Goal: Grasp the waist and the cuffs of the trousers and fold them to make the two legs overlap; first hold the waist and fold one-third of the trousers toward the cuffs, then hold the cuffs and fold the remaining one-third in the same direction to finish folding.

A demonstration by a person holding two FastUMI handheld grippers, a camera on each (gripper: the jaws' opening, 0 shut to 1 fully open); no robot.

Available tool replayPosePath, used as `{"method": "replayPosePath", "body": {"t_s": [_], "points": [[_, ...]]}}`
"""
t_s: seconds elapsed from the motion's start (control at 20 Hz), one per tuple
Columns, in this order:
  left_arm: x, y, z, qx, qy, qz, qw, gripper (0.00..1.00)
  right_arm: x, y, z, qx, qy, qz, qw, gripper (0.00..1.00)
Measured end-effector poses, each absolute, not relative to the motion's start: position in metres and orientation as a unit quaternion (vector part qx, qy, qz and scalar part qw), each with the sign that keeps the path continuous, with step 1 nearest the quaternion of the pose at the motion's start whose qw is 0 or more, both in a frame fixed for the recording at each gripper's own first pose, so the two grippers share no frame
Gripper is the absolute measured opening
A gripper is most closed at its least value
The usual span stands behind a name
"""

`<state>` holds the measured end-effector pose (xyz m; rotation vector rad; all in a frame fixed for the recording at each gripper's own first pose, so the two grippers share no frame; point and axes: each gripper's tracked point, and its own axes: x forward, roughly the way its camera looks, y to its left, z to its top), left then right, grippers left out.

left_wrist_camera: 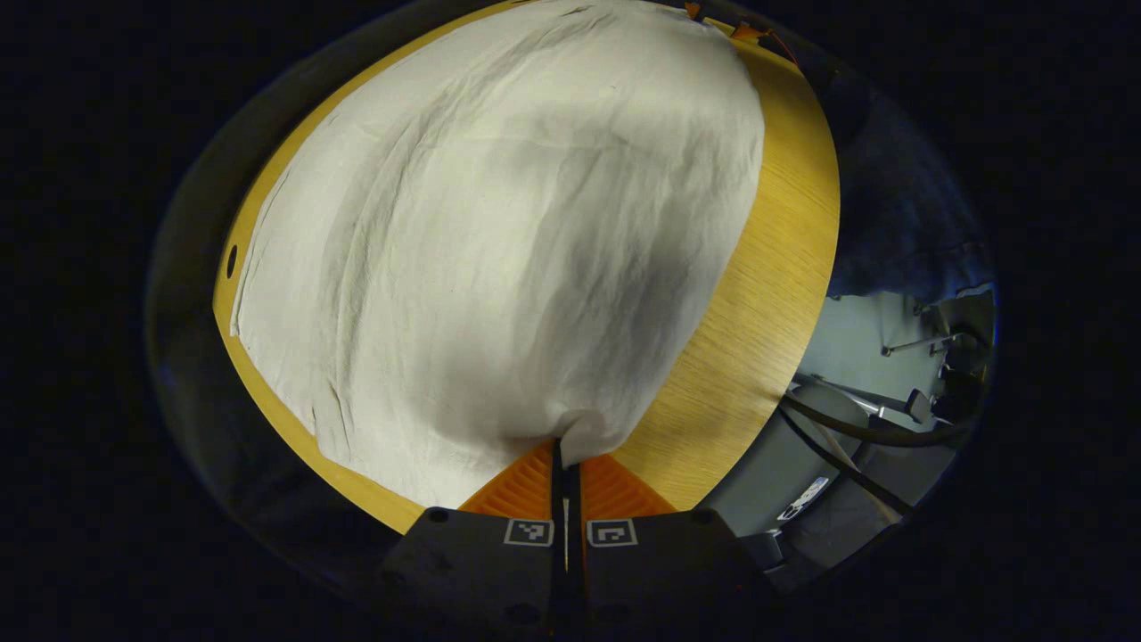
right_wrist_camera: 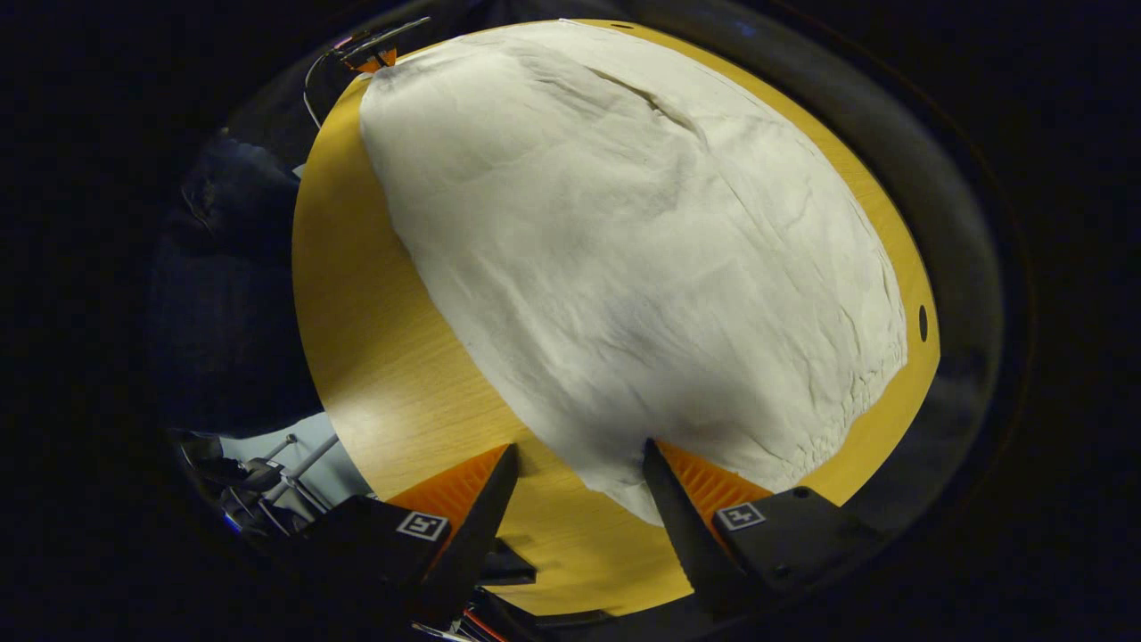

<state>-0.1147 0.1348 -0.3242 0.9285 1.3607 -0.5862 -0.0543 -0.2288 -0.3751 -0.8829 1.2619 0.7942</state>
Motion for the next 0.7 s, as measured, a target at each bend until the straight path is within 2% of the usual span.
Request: {"method": "replayPosePath", "body": {"t_s": [0.05, 0.15, 0.35, 0.4, 0.45, 0.55, 0.6, 0.7], "points": [[-0.114, 0.135, -0.325, 0.408, 0.596, -0.258, 0.642, 0.00, -0.053, -0.228, -0.375, -0.389, 0.556, 0.350, 0.646, 0.93], [-0.113, 0.135, -0.324, 0.408, 0.595, -0.260, 0.641, 0.00, -0.051, -0.229, -0.376, -0.390, 0.562, 0.344, 0.643, 0.93], [-0.114, 0.135, -0.324, 0.410, 0.593, -0.261, 0.642, 0.00, -0.044, -0.234, -0.374, -0.388, 0.565, 0.335, 0.646, 0.73], [-0.113, 0.135, -0.324, 0.412, 0.592, -0.262, 0.642, 0.00, -0.043, -0.234, -0.372, -0.388, 0.566, 0.330, 0.648, 0.63], [-0.113, 0.135, -0.323, 0.412, 0.591, -0.263, 0.642, 0.00, -0.040, -0.237, -0.373, -0.390, 0.566, 0.325, 0.650, 0.59], [-0.114, 0.135, -0.324, 0.414, 0.589, -0.267, 0.641, 0.00, -0.035, -0.239, -0.373, -0.396, 0.560, 0.318, 0.655, 0.27], [-0.115, 0.135, -0.325, 0.414, 0.589, -0.268, 0.641, 0.00, -0.035, -0.238, -0.370, -0.399, 0.557, 0.319, 0.655, 0.21], [-0.115, 0.135, -0.325, 0.407, 0.593, -0.266, 0.642, 0.00, -0.035, -0.239, -0.371, -0.401, 0.558, 0.314, 0.655, 0.20]]}}
